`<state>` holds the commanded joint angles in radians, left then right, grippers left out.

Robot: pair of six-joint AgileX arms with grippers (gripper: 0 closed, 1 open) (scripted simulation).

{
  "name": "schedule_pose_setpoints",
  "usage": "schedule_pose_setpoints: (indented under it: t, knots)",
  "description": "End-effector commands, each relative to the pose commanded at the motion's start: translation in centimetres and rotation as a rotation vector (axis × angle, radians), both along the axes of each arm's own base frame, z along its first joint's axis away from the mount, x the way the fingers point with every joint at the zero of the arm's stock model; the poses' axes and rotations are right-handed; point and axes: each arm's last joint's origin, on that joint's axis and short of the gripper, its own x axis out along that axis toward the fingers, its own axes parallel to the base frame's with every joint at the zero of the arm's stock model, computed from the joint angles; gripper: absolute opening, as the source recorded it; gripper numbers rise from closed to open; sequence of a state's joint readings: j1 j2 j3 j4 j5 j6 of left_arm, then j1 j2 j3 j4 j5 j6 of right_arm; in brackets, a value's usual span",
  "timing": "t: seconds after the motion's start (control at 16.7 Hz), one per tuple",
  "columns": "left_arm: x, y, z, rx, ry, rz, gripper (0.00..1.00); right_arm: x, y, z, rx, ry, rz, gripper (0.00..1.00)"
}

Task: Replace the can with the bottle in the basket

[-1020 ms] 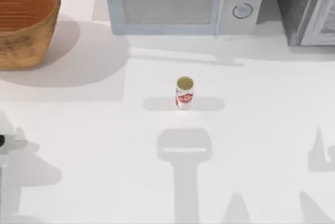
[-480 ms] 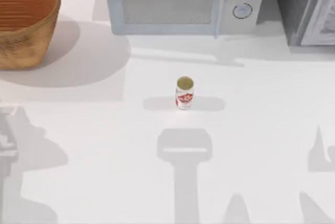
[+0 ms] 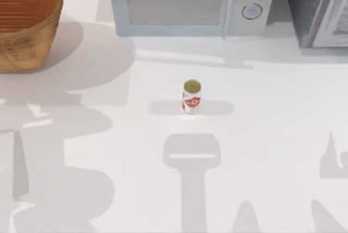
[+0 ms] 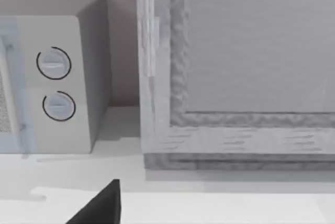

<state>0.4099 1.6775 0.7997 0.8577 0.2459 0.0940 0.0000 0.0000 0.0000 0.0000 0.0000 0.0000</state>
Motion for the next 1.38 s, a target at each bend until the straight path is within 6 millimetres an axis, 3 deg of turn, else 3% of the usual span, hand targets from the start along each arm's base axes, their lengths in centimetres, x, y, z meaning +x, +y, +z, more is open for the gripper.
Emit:
schedule_pose_setpoints:
  t: [0.3,0.48,0.66,0.96,1.08,1.26,1.38]
  knots:
    - [3.3,-3.8,4.9,-0.073,0.146,-0.099,0.0,0.0,0.0,0.0,0.0,0.0,0.0,1.0]
    - [4.0,-6.2,8.0,-0.083,0.173,-0.157,0.0,0.0,0.0,0.0,0.0,0.0,0.0,1.0]
    - [4.2,-7.4,9.6,-0.082,0.176,-0.189,0.0,0.0,0.0,0.0,0.0,0.0,0.0,1.0]
    - [4.3,-7.3,9.4,-0.082,0.179,-0.184,0.0,0.0,0.0,0.0,0.0,0.0,0.0,1.0]
    - [5.3,-7.3,9.1,-0.078,0.164,-0.185,0.0,0.0,0.0,0.0,0.0,0.0,0.0,1.0]
    - [7.8,-7.3,6.2,-0.087,0.194,-0.187,0.0,0.0,0.0,0.0,0.0,0.0,0.0,1.0]
    - [8.9,-7.5,5.4,-0.083,0.182,-0.19,0.0,0.0,0.0,0.0,0.0,0.0,0.0,1.0]
